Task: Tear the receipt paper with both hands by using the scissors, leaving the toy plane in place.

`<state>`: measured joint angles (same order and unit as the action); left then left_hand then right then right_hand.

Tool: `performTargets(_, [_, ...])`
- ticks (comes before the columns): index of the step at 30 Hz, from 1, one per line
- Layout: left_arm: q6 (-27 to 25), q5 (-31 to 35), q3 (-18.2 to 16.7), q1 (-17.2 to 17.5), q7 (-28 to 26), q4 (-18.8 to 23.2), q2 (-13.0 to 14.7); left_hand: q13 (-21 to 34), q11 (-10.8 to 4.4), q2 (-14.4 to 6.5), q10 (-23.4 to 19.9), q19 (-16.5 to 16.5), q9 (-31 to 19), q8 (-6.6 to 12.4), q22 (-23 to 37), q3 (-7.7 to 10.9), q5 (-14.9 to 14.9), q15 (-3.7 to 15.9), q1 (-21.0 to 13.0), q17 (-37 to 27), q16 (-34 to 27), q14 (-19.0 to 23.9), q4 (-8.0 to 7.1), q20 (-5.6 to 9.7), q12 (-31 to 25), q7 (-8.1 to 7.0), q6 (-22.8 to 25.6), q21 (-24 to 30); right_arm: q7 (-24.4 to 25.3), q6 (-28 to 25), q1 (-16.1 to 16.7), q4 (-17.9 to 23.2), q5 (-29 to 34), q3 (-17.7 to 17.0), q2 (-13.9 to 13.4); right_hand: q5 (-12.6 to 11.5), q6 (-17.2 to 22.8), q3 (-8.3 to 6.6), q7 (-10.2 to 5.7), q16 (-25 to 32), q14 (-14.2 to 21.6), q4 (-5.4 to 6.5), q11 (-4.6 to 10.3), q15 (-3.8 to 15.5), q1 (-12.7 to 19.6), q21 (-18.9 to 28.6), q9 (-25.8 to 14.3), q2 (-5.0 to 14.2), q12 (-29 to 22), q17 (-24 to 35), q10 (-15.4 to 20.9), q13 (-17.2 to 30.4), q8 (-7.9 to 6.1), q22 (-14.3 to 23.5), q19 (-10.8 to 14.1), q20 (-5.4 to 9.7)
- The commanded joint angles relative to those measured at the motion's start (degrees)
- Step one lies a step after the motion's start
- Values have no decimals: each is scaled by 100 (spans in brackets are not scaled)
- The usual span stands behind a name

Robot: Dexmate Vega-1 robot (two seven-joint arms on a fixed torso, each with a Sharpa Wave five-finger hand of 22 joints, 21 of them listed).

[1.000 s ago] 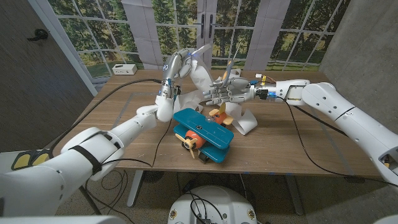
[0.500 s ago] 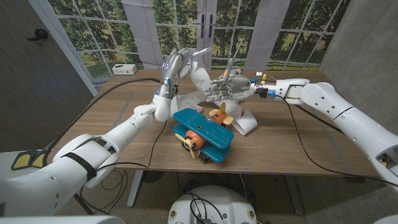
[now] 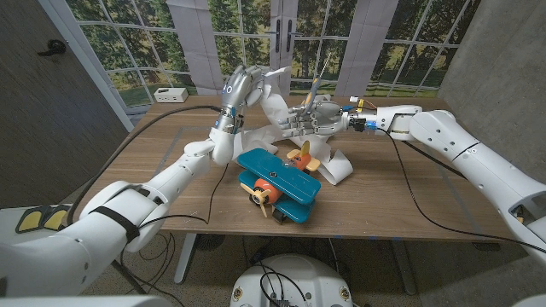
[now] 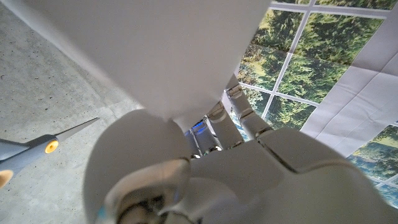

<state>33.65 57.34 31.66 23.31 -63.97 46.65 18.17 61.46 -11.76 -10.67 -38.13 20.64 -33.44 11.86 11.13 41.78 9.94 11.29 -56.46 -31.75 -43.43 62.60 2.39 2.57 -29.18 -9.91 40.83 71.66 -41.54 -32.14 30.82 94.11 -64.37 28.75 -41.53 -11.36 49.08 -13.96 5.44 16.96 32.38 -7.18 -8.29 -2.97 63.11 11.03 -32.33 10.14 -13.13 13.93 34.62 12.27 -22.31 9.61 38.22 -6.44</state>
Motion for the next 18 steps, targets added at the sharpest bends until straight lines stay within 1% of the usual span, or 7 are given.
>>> performTargets(1, [394, 758, -785, 12, -3, -315, -229, 130, -3, -31, -86, 5, -25, 31, -12, 0, 2, 189, 87, -127, -82, 143, 7, 86, -97, -6, 80, 42, 187, -137, -130, -49, 79, 69, 112, -29, 27, -71, 32, -20, 39, 12, 160, -6, 29, 42, -55, -5, -28, -15, 208, 8, -48, 1, 69, 5])
performTargets(5, [448, 928, -925, -14, -3, -446, -275, 261, 23, -89, -85, 27, -108, 138, -21, 40, 19, 177, 97, -287, -185, 139, -42, 75, -145, -54, 212, 23, 248, -111, -135, -104, 114, 85, 164, -29, 12, -79, 52, -36, -2, 11, 159, 0, 27, 37, -82, -2, -12, -13, 183, 4, -47, 0, 70, 0])
performTargets(6, [470, 960, -973, -15, -3, -473, -295, 286, 26, -90, -80, 25, -126, 153, -21, 49, 22, 177, 95, -314, -197, 126, -45, 78, -153, -48, 222, 20, 316, -135, -138, -100, 116, 83, 173, -29, 11, -81, 52, -38, -12, 10, 153, 0, 27, 36, -89, -1, -8, -12, 177, 3, -48, 0, 71, 2])
performTargets(9, [487, 1026, -1029, -17, -3, -496, -309, 366, 26, -87, -58, 7, -189, 217, -4, 75, 24, 174, 76, -398, -220, 63, -33, 70, -174, -46, 288, 38, 274, -120, -221, -197, 190, 142, 228, -28, -1, -86, 39, -91, -146, 3, 149, -22, 28, 24, -128, -8, 6, -11, 156, -2, -50, 0, 58, -3])
performTargets(13, [504, 1109, -1078, -23, -3, -512, -321, 421, 20, -79, -41, -9, -237, 232, 7, 90, 20, 175, 65, -424, -205, 1, -19, 66, -188, -47, 260, 55, 188, -50, -261, -296, 232, 156, 280, -28, 2, -88, 45, -121, -239, 7, 149, -40, 16, 11, -170, -5, 17, -2, 141, -5, -58, 0, 35, -29])
performTargets(18, [432, 1125, -1028, -174, -3, -771, -433, 504, 8, -68, -24, -16, -306, 236, 6, 110, 13, 176, 63, -467, -195, -59, -15, 56, -215, -9, 184, 68, 81, -37, -298, -424, 244, 130, 259, -28, -3, -89, 45, -120, -260, 18, 161, -44, 0, 0, -201, 7, 27, 10, 124, -8, -60, 0, 13, -34])
